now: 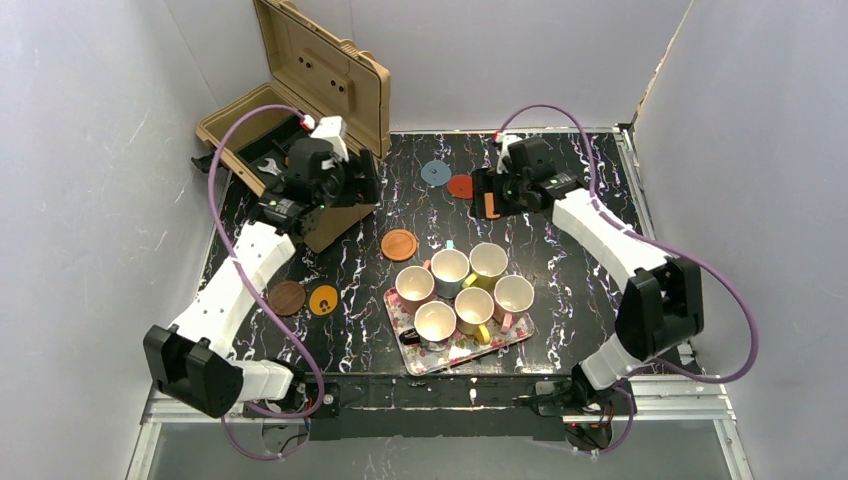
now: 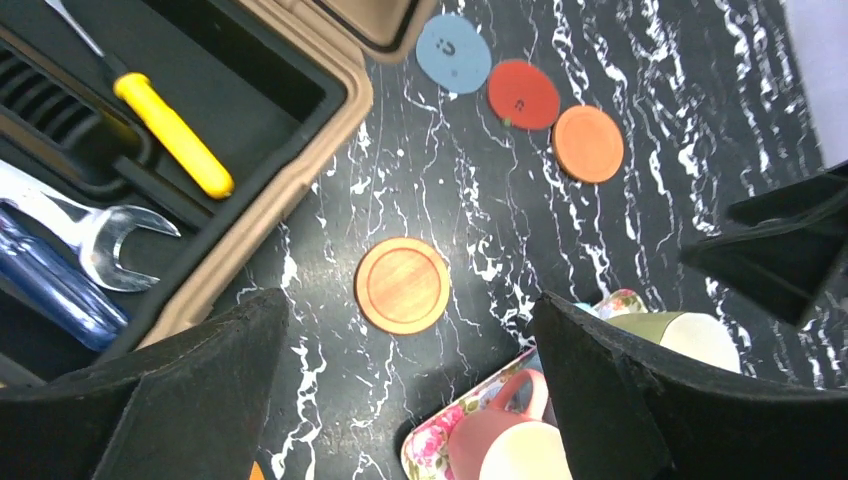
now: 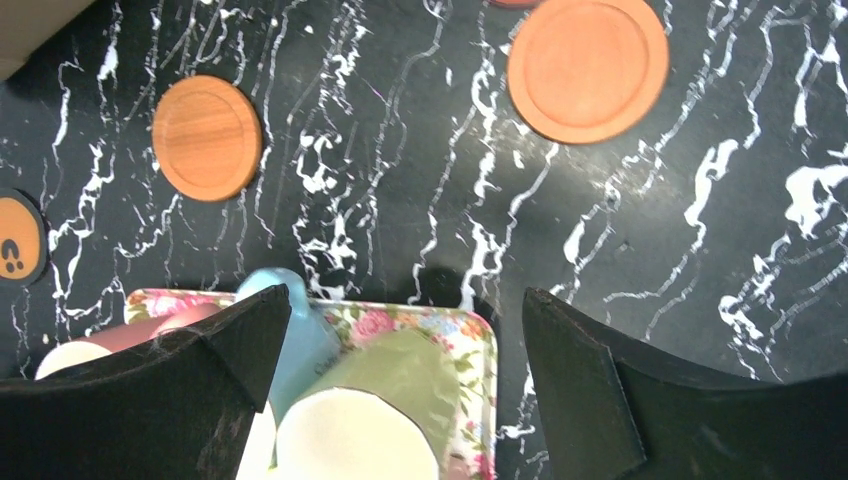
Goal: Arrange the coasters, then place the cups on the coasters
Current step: Move the coaster to the center of the board.
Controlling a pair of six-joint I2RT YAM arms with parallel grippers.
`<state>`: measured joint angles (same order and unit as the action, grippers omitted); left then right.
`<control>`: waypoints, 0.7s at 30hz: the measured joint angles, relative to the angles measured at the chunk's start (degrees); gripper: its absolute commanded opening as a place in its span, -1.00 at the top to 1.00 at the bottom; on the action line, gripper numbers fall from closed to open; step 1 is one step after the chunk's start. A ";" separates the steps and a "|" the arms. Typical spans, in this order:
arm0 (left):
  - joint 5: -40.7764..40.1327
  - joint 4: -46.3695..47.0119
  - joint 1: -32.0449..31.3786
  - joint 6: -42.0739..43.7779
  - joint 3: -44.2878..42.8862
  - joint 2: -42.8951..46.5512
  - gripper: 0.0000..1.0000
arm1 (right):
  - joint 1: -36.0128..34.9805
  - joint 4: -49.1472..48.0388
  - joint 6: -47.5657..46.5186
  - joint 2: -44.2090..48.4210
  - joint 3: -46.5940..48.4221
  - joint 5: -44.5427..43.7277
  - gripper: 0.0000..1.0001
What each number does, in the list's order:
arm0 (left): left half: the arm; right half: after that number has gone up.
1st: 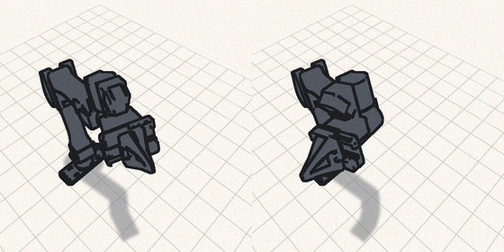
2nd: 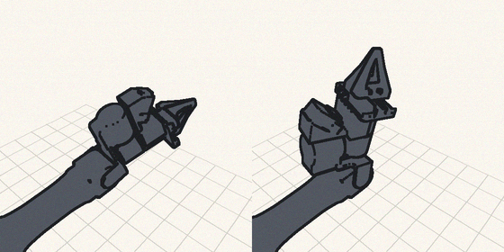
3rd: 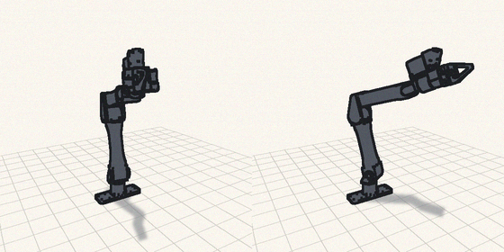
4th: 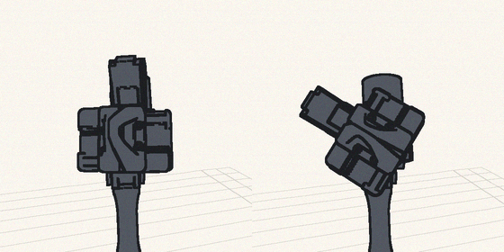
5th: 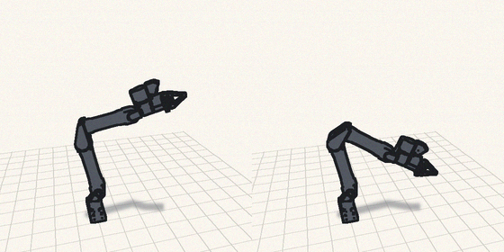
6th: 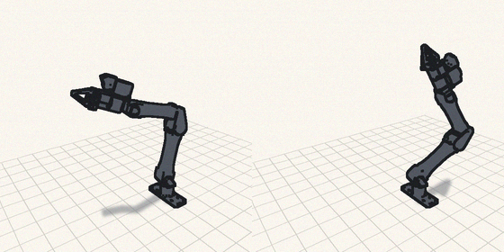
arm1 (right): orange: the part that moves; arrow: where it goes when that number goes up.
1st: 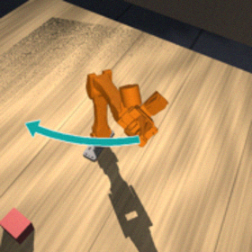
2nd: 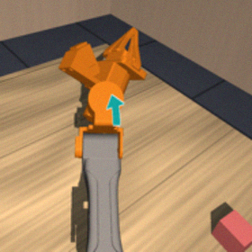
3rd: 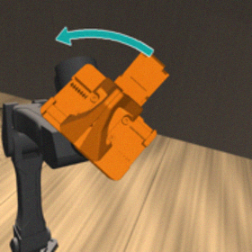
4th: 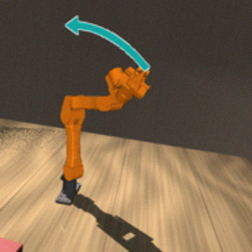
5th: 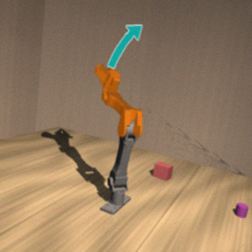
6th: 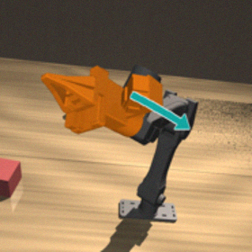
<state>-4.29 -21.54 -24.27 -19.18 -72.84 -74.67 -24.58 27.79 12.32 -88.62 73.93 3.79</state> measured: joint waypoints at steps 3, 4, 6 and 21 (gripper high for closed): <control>4.02 0.04 5.09 0.52 -1.31 0.79 -0.83 | -2.62 1.27 0.59 -3.93 4.79 -0.74 -0.76; 5.38 0.04 7.02 0.31 -1.20 1.01 -0.85 | -3.43 1.60 0.90 -5.38 6.40 -0.83 -0.75; 7.67 0.44 11.98 -0.13 0.04 1.95 -0.87 | -5.33 2.47 1.36 -8.85 10.19 -1.29 -0.72; 0.13 2.27 17.44 6.08 6.91 6.51 -0.88 | -15.23 8.13 2.91 -35.80 34.27 -7.10 -0.39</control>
<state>-4.16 -19.27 -6.83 -13.10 -65.93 -68.16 -39.81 35.92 15.22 -124.42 108.20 -3.31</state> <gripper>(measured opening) 0.936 0.733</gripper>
